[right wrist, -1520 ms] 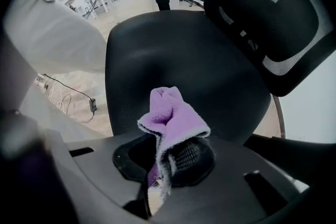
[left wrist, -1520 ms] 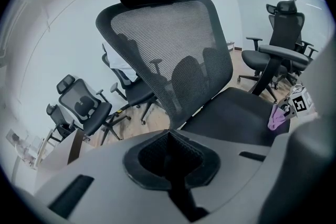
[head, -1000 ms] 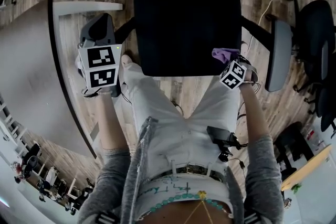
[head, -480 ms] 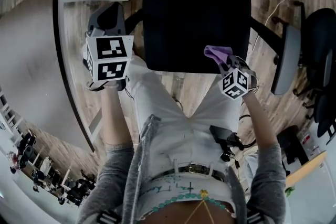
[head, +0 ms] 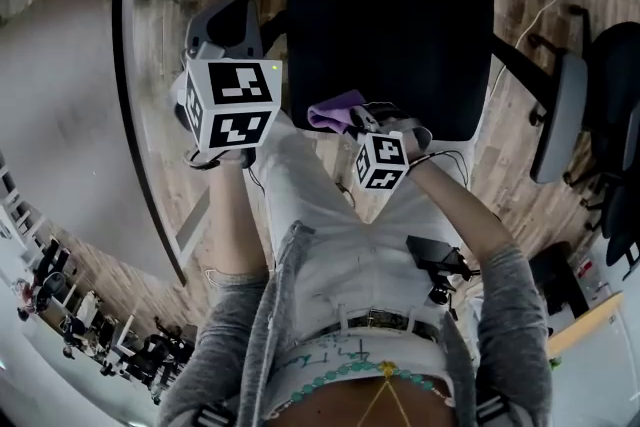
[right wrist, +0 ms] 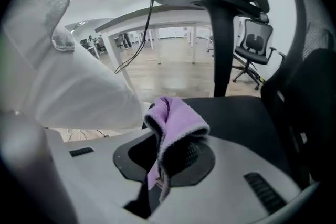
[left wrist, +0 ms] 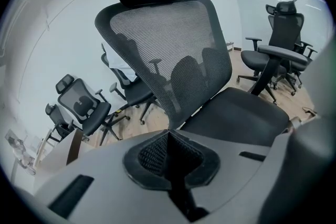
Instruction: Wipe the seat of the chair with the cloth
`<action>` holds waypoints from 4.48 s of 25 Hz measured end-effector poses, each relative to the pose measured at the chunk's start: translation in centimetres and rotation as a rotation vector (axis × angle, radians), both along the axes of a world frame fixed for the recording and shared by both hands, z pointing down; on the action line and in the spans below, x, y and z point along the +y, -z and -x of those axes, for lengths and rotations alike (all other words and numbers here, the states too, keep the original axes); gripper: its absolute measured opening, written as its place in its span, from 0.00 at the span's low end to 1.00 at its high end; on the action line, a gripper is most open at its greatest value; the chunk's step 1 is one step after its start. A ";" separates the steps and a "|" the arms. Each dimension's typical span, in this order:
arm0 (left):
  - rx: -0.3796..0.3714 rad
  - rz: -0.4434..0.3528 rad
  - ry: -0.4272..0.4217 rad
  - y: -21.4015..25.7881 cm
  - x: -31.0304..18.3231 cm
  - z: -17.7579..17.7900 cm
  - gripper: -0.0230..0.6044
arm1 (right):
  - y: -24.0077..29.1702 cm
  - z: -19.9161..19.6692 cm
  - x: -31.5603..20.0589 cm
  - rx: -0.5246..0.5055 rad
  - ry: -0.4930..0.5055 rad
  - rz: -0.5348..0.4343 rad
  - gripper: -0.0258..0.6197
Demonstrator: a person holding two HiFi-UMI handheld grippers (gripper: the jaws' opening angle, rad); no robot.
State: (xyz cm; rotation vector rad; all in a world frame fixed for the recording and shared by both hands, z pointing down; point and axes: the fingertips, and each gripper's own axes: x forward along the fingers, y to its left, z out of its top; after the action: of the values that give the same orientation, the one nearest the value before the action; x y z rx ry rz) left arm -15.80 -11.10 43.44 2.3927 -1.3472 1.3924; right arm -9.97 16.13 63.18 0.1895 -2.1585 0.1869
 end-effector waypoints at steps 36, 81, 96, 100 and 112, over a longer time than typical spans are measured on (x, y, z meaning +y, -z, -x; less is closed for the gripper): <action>0.009 0.002 -0.005 0.2 -0.2 -0.3 0.04 | -6.5 3.7 1.5 0.190 0.053 0.058 0.11; -0.044 -0.012 -0.012 0.0 0.0 -0.3 0.04 | -8.3 -6.0 4.6 0.283 -0.014 0.117 0.11; -0.070 -0.018 -0.018 0.2 -0.2 -0.5 0.04 | -8.3 -10.5 5.9 0.328 -0.051 0.133 0.11; -0.067 -0.017 -0.018 0.2 -0.2 -0.4 0.04 | -8.4 -11.2 6.1 0.339 -0.085 0.146 0.11; -0.077 -0.019 -0.019 0.0 -0.1 -0.4 0.04 | -8.4 -14.7 6.8 0.389 -0.126 0.149 0.11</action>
State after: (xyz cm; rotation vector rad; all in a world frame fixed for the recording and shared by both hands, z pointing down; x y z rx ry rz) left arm -15.44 -11.15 43.39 2.3932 -1.3654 1.4981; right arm 4.73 22.96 71.60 0.2543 -1.7398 0.3520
